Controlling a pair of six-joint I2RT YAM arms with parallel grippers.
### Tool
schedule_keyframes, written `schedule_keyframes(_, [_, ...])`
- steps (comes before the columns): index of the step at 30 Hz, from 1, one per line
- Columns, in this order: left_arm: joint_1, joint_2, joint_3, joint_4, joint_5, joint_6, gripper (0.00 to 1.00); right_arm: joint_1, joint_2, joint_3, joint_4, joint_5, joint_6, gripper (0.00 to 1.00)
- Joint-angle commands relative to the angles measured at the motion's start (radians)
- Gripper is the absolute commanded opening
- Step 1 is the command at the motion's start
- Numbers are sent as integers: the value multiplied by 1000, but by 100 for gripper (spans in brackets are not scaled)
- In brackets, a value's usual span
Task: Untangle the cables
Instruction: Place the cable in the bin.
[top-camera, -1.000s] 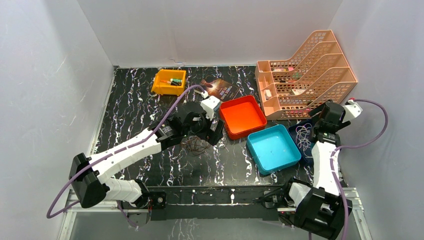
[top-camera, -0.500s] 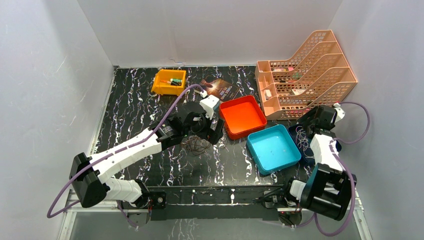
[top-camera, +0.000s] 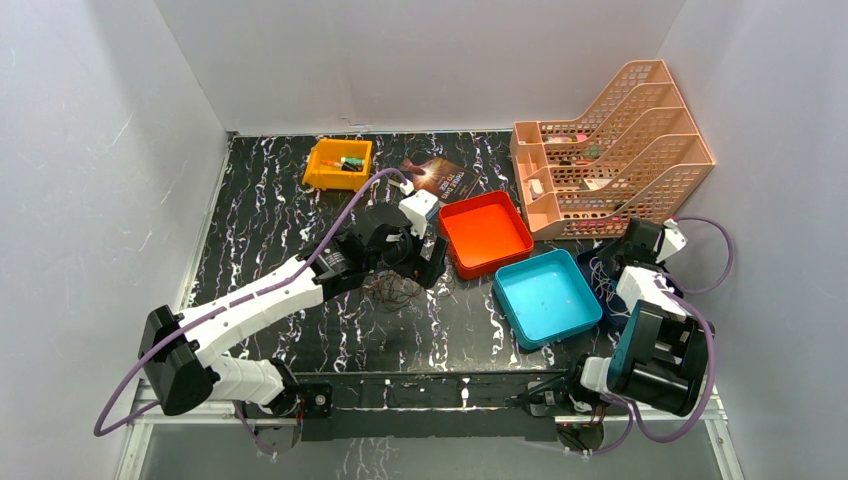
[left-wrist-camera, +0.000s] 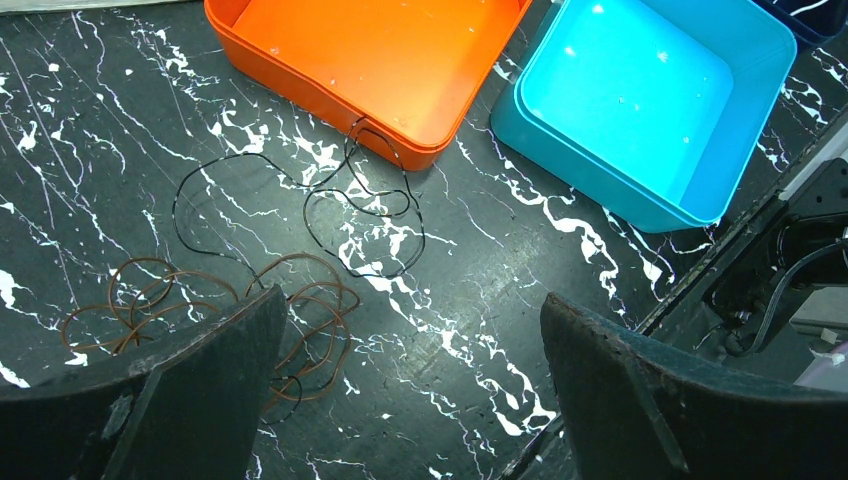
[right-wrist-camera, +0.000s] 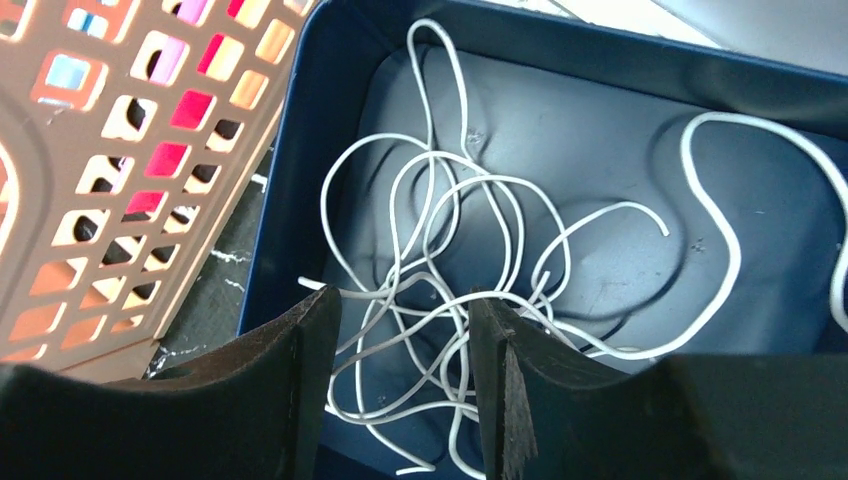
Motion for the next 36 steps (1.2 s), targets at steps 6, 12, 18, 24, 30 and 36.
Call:
schedule_keyframes(6, [-4, -32, 5, -18, -30, -4, 98, -8, -70, -12, 37, 142, 7, 60])
schedule_keyframes(12, [-4, -5, 39, -38, -68, -35, 98, -8, -192, 63, -45, 142, -25, 67])
schedule_keyframes(18, [-4, 49, 102, -119, -140, -95, 98, -8, -288, 168, -123, 60, -45, 71])
schedule_keyframes(24, [-5, 105, 186, -263, -249, -210, 98, -8, -347, 300, -215, -14, -62, 73])
schedule_keyframes(30, [-3, 114, 208, -286, -88, -188, 98, -5, -386, 440, -293, -127, -36, 77])
schedule_keyframes(36, [-3, 76, 159, -194, -130, -119, 98, 23, -353, 583, -366, -297, -60, 80])
